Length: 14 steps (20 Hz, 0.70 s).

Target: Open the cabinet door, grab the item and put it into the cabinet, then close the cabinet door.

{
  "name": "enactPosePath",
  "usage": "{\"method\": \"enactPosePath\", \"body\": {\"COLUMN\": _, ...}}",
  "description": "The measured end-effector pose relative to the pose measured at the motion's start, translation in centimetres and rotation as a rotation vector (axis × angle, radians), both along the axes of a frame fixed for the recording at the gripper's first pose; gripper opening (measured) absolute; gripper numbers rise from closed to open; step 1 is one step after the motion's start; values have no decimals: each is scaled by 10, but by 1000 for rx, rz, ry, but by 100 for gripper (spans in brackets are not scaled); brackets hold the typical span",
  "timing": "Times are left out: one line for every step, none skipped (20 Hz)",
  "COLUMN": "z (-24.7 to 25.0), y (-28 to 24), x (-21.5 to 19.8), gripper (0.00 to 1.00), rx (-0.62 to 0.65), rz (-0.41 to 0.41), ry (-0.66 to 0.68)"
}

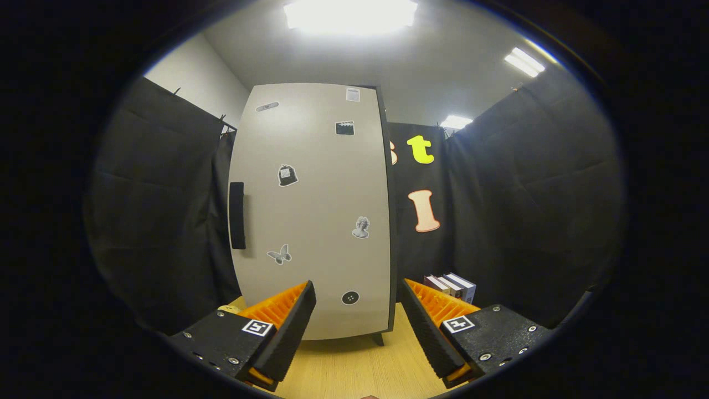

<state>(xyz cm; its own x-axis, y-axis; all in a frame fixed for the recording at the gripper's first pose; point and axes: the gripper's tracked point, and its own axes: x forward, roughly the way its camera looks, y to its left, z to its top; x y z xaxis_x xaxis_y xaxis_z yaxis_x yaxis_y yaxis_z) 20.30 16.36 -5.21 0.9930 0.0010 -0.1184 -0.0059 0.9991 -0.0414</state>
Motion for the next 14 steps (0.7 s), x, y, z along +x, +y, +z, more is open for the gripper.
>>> {"method": "enactPosePath", "body": {"z": 0, "y": 1, "x": 1, "gripper": 95, "rx": 5, "rz": 2, "ry": -1}}
{"method": "enactPosePath", "body": {"z": -1, "y": 1, "x": 1, "gripper": 95, "rx": 4, "rz": 3, "ry": -1}}
{"method": "enactPosePath", "body": {"z": -2, "y": -1, "x": 0, "gripper": 95, "rx": 0, "rz": 2, "ry": -1}}
{"method": "enactPosePath", "body": {"z": -3, "y": -1, "x": -1, "gripper": 95, "rx": -1, "rz": 2, "ry": 0}}
{"method": "enactPosePath", "body": {"z": -4, "y": -1, "x": -1, "gripper": 95, "rx": 1, "rz": 3, "ry": 2}}
{"method": "enactPosePath", "body": {"z": -5, "y": -1, "x": -2, "gripper": 95, "rx": 5, "rz": 0, "ry": 6}}
{"method": "enactPosePath", "body": {"z": -7, "y": -2, "x": -2, "gripper": 95, "rx": 7, "rz": -1, "ry": 13}}
{"method": "enactPosePath", "body": {"z": -8, "y": -3, "x": -2, "gripper": 95, "rx": 8, "rz": -4, "ry": 15}}
{"method": "enactPosePath", "body": {"z": -7, "y": -4, "x": -2, "gripper": 95, "rx": 8, "rz": -7, "ry": 13}}
{"method": "enactPosePath", "body": {"z": -5, "y": -4, "x": -3, "gripper": 95, "rx": 8, "rz": -9, "ry": 11}}
{"method": "enactPosePath", "body": {"z": -5, "y": -4, "x": -3, "gripper": 95, "rx": 6, "rz": -11, "ry": 5}}
{"method": "enactPosePath", "body": {"z": -3, "y": -4, "x": -4, "gripper": 95, "rx": 5, "rz": -13, "ry": 1}}
{"method": "enactPosePath", "body": {"z": -4, "y": -2, "x": -4, "gripper": 95, "rx": 3, "rz": -8, "ry": 3}}
{"method": "enactPosePath", "body": {"z": -2, "y": -1, "x": -4, "gripper": 95, "rx": -1, "rz": -4, "ry": 0}}
